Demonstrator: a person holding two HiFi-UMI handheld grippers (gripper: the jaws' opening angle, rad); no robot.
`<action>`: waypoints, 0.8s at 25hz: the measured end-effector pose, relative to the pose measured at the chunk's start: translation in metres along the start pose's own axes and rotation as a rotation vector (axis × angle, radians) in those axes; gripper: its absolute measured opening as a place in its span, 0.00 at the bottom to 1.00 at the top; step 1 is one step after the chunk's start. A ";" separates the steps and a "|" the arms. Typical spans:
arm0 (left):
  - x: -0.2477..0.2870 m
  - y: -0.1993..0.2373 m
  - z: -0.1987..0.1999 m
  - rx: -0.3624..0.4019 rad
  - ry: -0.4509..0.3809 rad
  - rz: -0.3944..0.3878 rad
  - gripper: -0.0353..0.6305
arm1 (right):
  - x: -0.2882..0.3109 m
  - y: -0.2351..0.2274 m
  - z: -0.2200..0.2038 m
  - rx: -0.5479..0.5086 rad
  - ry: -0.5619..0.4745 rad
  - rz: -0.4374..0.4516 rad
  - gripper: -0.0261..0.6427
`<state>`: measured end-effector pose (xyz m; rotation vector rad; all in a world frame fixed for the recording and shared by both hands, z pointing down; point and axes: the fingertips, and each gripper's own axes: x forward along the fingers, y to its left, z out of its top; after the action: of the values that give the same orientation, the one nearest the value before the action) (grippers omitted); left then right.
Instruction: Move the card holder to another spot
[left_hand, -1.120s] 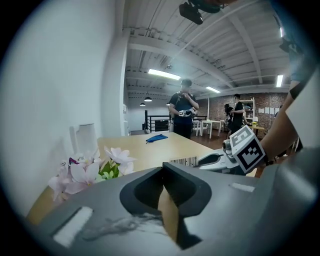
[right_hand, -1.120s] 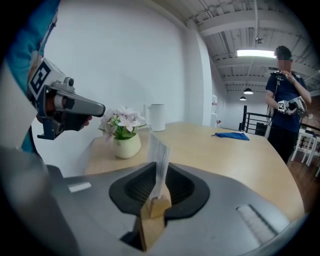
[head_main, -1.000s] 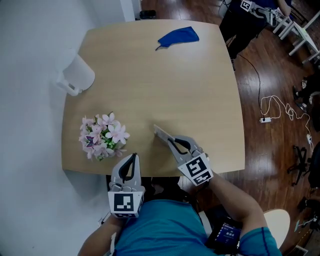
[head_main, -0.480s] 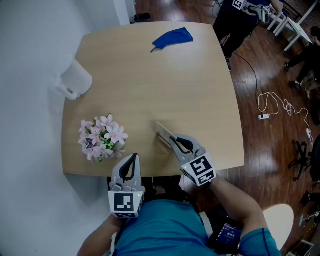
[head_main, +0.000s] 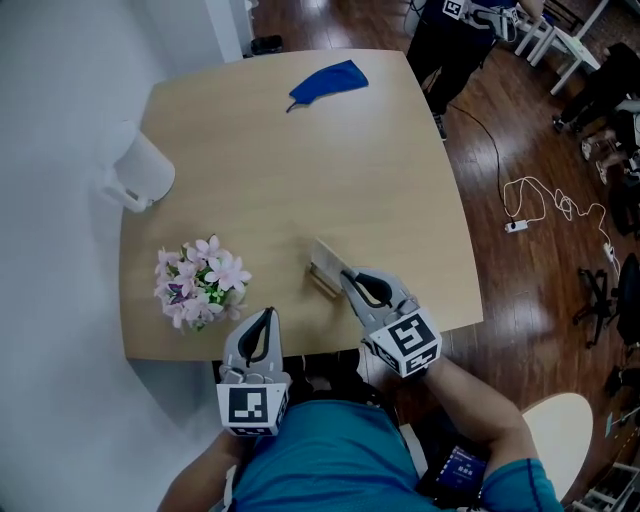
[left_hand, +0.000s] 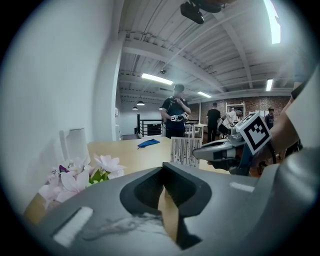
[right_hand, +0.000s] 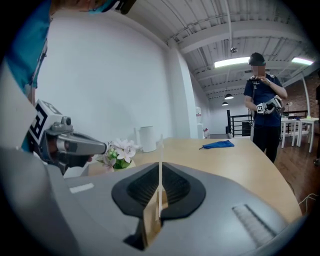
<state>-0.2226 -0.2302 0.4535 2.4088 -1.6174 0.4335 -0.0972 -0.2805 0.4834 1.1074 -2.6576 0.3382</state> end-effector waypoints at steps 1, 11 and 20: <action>0.001 -0.001 0.001 -0.002 -0.007 -0.011 0.08 | -0.005 -0.001 0.007 0.013 -0.014 -0.013 0.05; 0.004 -0.023 0.037 -0.012 -0.094 -0.203 0.07 | -0.095 -0.001 0.066 0.174 -0.153 -0.226 0.05; -0.004 -0.088 0.051 -0.002 -0.142 -0.486 0.07 | -0.213 0.017 0.052 0.367 -0.227 -0.494 0.05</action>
<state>-0.1367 -0.2104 0.4035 2.7607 -1.0117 0.1761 0.0289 -0.1437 0.3663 1.9648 -2.4365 0.6465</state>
